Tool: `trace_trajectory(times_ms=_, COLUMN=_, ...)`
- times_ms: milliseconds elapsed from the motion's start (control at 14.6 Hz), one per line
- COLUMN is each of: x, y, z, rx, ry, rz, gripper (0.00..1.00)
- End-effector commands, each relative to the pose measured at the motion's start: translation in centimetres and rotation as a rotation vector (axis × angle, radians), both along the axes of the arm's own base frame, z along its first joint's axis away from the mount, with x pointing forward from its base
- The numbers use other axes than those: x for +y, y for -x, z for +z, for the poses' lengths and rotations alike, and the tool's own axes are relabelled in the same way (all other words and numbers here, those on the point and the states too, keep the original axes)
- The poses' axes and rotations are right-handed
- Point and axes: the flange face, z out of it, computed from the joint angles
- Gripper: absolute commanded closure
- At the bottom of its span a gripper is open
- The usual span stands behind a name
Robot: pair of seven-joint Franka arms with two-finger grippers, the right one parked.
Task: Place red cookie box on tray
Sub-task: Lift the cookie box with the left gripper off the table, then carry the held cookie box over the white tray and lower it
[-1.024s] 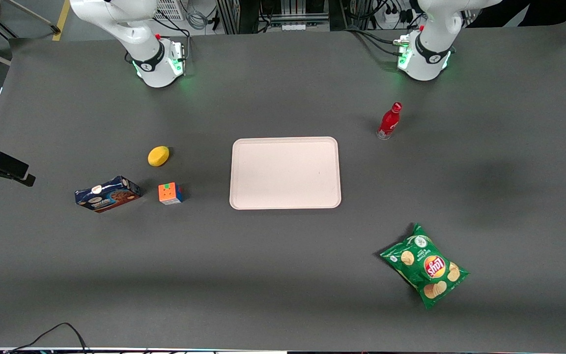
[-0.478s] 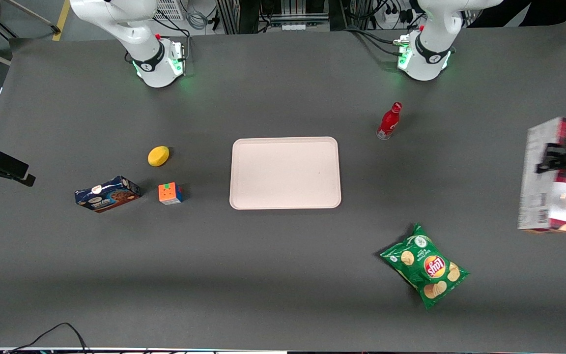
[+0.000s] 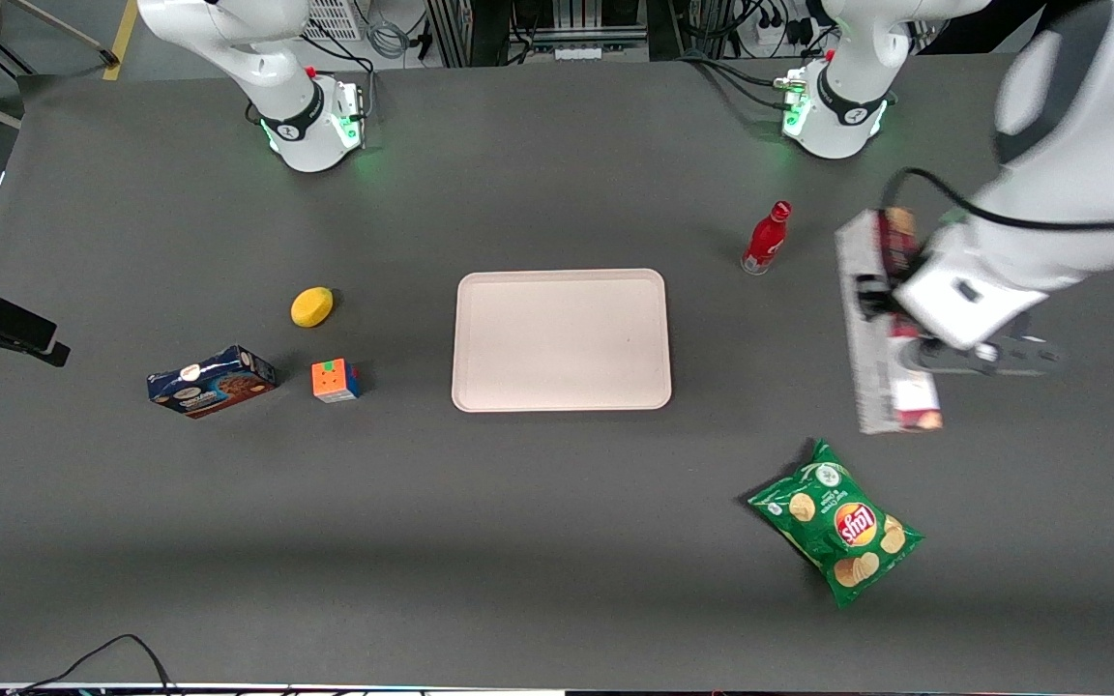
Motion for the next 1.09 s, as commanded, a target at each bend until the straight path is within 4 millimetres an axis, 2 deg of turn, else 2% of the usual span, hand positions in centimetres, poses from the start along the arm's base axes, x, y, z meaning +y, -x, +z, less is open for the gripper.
trace_trajectory(times_ms=0, x=-8.2, y=3.8, z=0.1, rx=-0.015, ry=-0.027, rz=0.065, gripper=0.93)
trace_trajectory(times_ms=205, x=-14.2, y=7.1, z=-2.4, rx=-0.042, ry=-0.069, rz=-0.006, gripper=0.92)
trace_trajectory(times_ms=546, x=-23.0, y=13.8, z=-7.1, rx=-0.085, ry=-0.068, rz=0.058, gripper=0.92)
trace_trajectory(times_ms=615, x=-24.4, y=15.0, z=-8.7, rx=-0.111, ry=-0.084, rz=0.06, gripper=0.93)
trace_trajectory(times_ms=751, x=-25.6, y=16.9, z=-12.4, rx=-0.151, ry=-0.092, rz=0.032, gripper=0.93)
trace_trajectory(times_ms=888, x=-25.7, y=18.0, z=-16.1, rx=-0.161, ry=-0.071, rz=0.007, gripper=0.92)
trace_trajectory(times_ms=1024, x=-25.7, y=18.7, z=-18.9, rx=-0.158, ry=-0.061, rz=-0.001, gripper=0.92)
